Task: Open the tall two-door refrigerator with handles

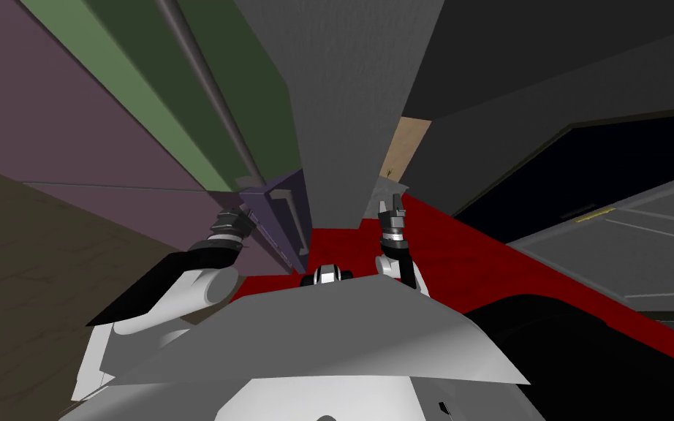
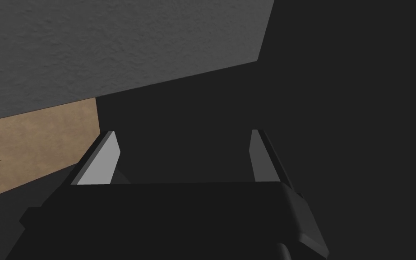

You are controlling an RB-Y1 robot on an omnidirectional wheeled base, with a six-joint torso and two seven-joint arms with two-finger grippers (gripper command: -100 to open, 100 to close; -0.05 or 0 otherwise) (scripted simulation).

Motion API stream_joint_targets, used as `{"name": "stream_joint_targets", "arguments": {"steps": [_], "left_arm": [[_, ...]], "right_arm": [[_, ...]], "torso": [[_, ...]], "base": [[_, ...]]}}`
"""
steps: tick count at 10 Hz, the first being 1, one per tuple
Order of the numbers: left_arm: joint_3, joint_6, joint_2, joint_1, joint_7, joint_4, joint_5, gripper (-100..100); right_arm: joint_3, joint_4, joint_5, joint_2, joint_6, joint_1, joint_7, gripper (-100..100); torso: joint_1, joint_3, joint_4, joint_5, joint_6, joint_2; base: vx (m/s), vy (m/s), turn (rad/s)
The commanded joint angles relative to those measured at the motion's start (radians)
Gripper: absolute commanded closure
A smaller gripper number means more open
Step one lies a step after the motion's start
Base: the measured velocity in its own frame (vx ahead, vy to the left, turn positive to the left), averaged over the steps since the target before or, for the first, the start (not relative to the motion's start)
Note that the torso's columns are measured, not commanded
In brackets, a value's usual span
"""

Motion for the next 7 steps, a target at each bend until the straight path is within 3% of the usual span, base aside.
{"name": "stream_joint_targets", "arguments": {"steps": [1,2,5,7], "left_arm": [[0.029,0.003,-0.010,-0.021,0.004,-0.011,-0.012,100],[0.029,0.003,-0.010,-0.021,0.004,-0.011,-0.012,100],[0.080,0.023,-0.037,-0.058,0.008,-0.019,-0.047,100],[0.098,0.030,-0.046,-0.071,0.009,-0.022,-0.059,100]], "right_arm": [[0.000,0.000,0.000,0.000,0.000,0.000,0.000,0],[0.000,0.000,0.000,0.000,0.000,0.000,0.000,0],[0.000,0.000,0.000,0.000,0.000,0.000,0.000,0],[0.000,0.000,0.000,0.000,0.000,0.000,0.000,0]], "torso": [[0.003,-0.001,0.000,0.000,0.004,0.000],[0.003,-0.003,0.001,-0.001,0.004,-0.002],[0.004,-0.004,0.002,-0.002,0.003,-0.004],[0.012,-0.006,0.001,-0.001,0.007,-0.004]], "base": [[0.068,-0.303,0.064],[0.056,-0.256,0.055],[0.115,-0.325,0.153],[0.028,-0.264,0.063]]}}
